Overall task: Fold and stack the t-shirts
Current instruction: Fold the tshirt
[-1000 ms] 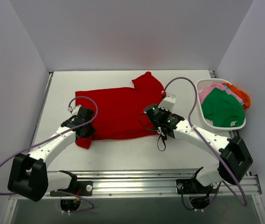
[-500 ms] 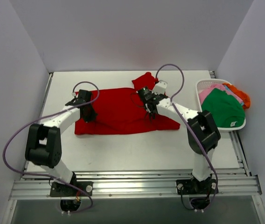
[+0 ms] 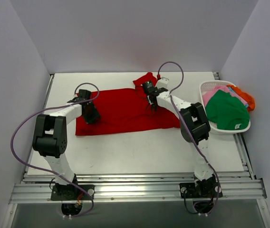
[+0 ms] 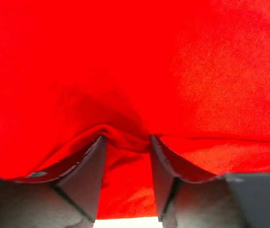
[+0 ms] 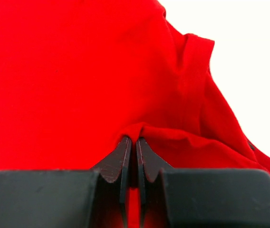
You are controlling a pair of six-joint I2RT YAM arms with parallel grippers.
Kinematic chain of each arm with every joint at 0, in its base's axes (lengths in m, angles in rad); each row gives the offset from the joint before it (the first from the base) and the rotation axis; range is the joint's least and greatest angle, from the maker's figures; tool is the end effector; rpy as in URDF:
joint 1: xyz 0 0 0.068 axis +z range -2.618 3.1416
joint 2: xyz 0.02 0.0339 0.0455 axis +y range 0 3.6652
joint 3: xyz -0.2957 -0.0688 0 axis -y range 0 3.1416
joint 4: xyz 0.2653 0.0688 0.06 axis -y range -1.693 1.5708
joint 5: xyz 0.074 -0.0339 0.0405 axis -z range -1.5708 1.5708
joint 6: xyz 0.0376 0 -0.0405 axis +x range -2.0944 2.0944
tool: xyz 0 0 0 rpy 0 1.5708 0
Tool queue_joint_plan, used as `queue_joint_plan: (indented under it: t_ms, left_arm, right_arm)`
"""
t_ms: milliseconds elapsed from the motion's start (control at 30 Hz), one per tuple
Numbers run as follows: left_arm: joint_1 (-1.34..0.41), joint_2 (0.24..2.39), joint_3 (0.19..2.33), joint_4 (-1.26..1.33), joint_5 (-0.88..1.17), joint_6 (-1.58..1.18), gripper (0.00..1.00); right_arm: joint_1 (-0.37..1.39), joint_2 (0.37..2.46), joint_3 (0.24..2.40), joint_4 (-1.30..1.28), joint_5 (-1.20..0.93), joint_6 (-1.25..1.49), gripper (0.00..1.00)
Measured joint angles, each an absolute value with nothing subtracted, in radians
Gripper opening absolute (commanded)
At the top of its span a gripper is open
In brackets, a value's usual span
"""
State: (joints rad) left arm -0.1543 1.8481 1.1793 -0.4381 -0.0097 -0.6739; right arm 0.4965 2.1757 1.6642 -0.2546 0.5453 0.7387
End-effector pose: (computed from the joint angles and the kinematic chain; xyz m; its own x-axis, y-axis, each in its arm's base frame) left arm 0.3916 -0.0605 0.1807 -0.7837 -0.5096 -0.3550 -0.4347 0.8584 -0.2724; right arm 0.4712 0.2331 0.2056 -0.5037 0.3819 -0.7749 0.3523 0.9098 0.2193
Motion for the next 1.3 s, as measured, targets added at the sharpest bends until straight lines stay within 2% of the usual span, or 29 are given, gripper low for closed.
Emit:
queue_joint_plan:
  t_ms: [33, 67, 133, 167, 267, 367, 767, 867, 1067, 1300]
  left_arm:
    - [-0.154, 1.848, 1.179, -0.434, -0.006, -0.674, 0.67]
    - [-0.152, 1.848, 1.179, -0.431, 0.001, -0.672, 0.76]
    - [-0.151, 1.847, 1.185, -0.418, 0.013, -0.683, 0.90]
    - [-0.150, 1.847, 1.188, -0.412, 0.021, -0.688, 0.93]
    - [-0.145, 1.841, 1.188, -0.406, 0.031, -0.699, 0.96]
    - [-0.137, 1.825, 1.172, -0.400, 0.036, -0.707, 0.96]
    - [-0.117, 1.736, 1.107, -0.377, 0.066, -0.731, 0.96]
    - [-0.116, 1.726, 1.098, -0.364, 0.070, -0.731, 0.96]
    - [-0.116, 1.688, 1.056, -0.332, 0.085, -0.740, 0.95]
    - [-0.116, 1.685, 1.037, -0.304, 0.096, -0.748, 0.94]
  right_arm:
    - [0.495, 2.191, 1.680, -0.255, 0.536, 0.733, 0.00]
    - [0.491, 2.205, 1.694, -0.254, 0.528, 0.730, 0.00]
    - [0.488, 2.225, 1.716, -0.253, 0.512, 0.726, 0.12]
    - [0.484, 2.234, 1.725, -0.253, 0.503, 0.725, 0.40]
    - [0.479, 2.247, 1.743, -0.249, 0.477, 0.711, 0.81]
    - [0.474, 2.255, 1.754, -0.243, 0.456, 0.700, 0.93]
    - [0.443, 2.278, 1.913, -0.253, 0.424, 0.676, 0.93]
    - [0.443, 2.235, 1.840, -0.236, 0.416, 0.688, 0.90]
    - [0.474, 2.075, 1.542, -0.205, 0.395, 0.751, 0.87]
    - [0.599, 2.057, 1.501, -0.178, 0.400, 0.796, 0.77]
